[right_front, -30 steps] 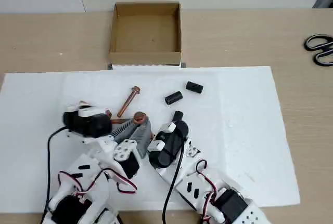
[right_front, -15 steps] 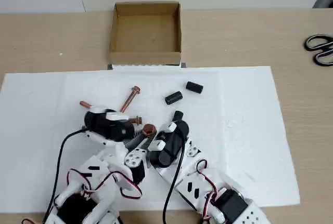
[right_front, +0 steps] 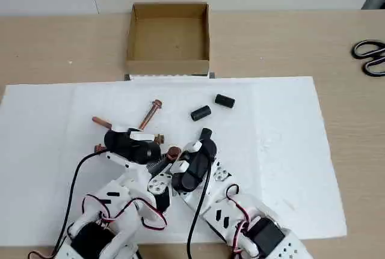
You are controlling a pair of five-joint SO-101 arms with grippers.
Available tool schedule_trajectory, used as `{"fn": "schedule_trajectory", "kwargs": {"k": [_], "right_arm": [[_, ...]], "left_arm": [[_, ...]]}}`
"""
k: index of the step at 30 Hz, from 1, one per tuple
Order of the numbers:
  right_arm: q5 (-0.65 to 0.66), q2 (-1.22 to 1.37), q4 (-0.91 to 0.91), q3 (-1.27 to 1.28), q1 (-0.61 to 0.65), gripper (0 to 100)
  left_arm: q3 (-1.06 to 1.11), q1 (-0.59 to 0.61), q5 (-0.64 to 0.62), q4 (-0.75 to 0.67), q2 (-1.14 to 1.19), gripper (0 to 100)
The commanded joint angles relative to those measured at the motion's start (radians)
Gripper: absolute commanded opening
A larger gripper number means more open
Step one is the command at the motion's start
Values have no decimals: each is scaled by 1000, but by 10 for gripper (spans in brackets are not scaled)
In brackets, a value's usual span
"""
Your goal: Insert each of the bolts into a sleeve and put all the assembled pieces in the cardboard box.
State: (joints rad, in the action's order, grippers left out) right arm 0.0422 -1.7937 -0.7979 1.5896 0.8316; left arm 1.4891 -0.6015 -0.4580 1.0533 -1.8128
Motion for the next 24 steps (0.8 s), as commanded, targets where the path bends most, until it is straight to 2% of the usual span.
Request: {"fn": "schedule_trajectory", "kwargs": {"k": [1, 6, 13, 21, 24], "right_arm": [[8, -19, 8, -69, -4, 3], [8, -19, 8, -69, -4, 3], [8, -19, 1, -69, -4, 3], [5, -19, 1, -68, -7, 3], [5, -19, 1, -66, -7, 3]], "left_arm": [[28, -12, 5, 5, 3, 7], [22, -11, 5, -8, 2, 25], [22, 11, 5, -3, 2, 187], [21, 14, 5, -9, 2, 190], [21, 64, 15, -9, 2, 191]]}}
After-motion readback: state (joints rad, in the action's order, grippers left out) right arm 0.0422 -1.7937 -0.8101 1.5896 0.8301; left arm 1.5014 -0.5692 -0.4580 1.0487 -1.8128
